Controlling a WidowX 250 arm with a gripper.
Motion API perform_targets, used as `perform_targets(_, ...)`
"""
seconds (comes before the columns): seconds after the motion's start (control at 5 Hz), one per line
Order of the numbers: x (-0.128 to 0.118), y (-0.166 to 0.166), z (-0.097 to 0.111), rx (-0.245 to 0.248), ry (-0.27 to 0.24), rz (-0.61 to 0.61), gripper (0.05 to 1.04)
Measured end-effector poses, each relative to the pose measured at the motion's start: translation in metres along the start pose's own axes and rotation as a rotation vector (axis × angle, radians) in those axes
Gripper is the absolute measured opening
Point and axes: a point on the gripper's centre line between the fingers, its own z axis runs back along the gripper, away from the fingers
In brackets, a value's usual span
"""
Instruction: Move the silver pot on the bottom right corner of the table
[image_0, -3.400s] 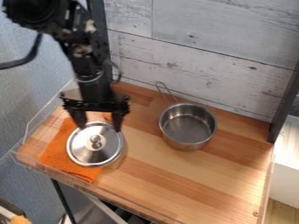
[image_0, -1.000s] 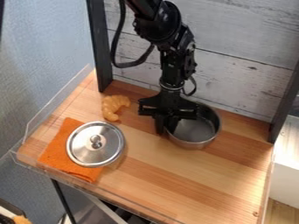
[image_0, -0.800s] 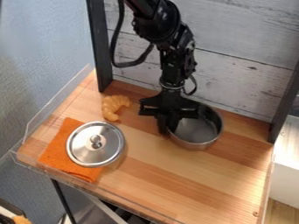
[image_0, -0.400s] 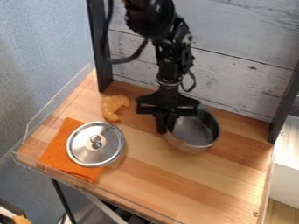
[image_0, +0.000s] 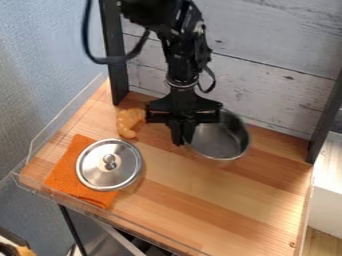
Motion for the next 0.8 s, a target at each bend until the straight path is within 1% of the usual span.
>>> perform_targets(0.4,-0.041,0.0,0.001,-0.02,0.013,-0.021,0.085)
perform_targets(0.6,-0.063,-0.003,-0.006,-0.022,0.04,-0.046,0.085)
perform_targets(0.8,-0.077,-0.008,-0.01,-0.023,0.051,-0.078,0.085)
